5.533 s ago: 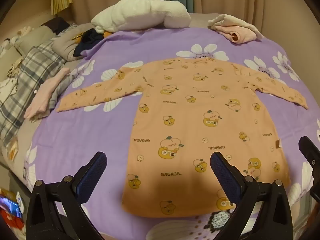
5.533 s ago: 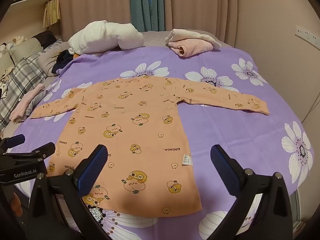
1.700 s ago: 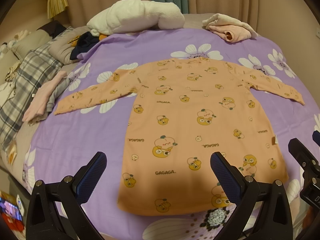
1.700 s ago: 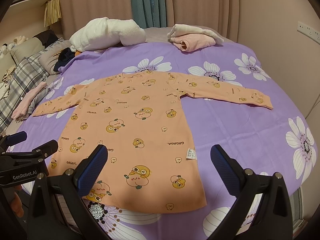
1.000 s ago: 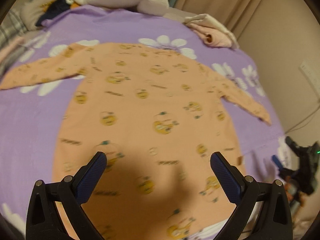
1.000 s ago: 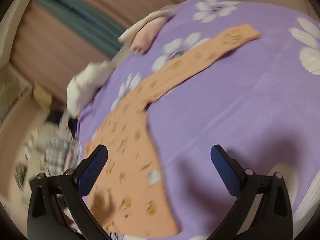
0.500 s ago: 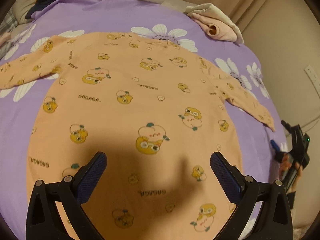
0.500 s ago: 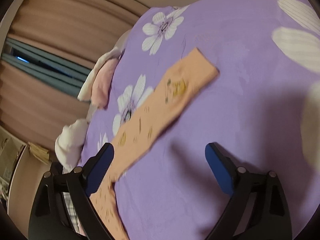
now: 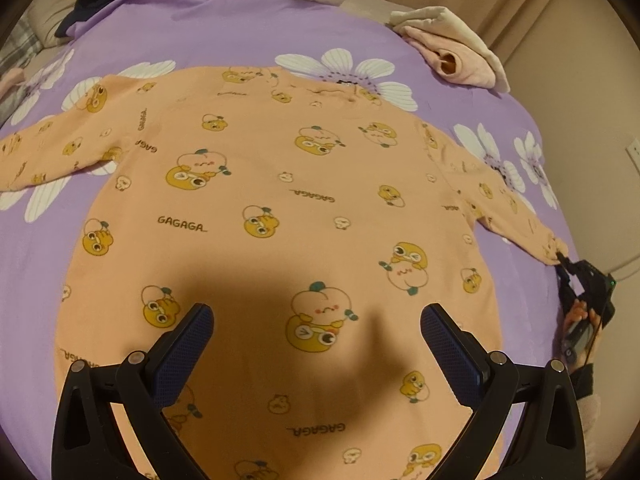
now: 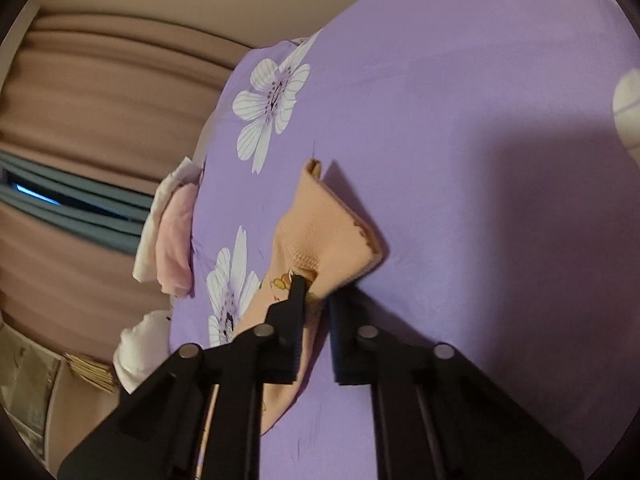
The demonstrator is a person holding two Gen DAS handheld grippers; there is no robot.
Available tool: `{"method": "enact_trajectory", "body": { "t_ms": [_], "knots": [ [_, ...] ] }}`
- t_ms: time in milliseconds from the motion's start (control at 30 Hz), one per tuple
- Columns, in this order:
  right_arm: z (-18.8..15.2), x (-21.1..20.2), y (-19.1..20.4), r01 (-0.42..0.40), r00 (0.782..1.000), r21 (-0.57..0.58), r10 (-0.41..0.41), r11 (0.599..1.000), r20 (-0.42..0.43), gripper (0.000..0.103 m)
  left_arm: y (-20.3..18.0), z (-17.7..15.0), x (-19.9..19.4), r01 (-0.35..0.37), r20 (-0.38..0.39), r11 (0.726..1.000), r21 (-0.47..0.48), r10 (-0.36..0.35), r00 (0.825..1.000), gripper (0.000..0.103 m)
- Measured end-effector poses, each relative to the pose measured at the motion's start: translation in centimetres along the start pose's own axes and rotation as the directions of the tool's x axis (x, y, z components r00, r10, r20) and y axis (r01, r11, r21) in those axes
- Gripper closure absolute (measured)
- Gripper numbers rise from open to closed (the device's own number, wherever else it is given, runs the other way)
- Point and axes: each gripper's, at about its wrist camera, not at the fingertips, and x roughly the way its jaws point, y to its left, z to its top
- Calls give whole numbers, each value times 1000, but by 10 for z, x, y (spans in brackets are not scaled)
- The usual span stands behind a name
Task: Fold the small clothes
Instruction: 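Lift the sleeve with the right gripper, lay it across the shirt body, release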
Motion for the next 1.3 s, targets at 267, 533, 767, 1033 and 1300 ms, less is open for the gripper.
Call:
{"method": "enact_trajectory", "body": {
  "t_ms": [267, 533, 767, 1033, 1300],
  "knots": [
    [-10, -23, 55, 16, 999, -193, -6, 981, 53, 95, 10, -2, -10, 16, 12, 1000, -5, -16, 1000, 1],
    [-44, -47, 162, -5, 997, -503, 43, 864, 63, 96, 25, -5, -28, 50, 46, 999, -21, -49, 998, 1],
    [-112, -21, 261, -47, 998, -715, 59, 698, -8, 96, 50, -11, -43, 65, 76, 997, -52, -61, 995, 1],
    [-221, 29, 337, -117, 993, -868, 51, 482, -106, 96, 91, -17, -48, 59, 87, 990, -126, -48, 995, 1],
    [-349, 97, 334, -111, 986, -976, -102, 188, -132, 96, 121, -19, -48, 47, 93, 981, -188, -30, 995, 1]
  ]
}}
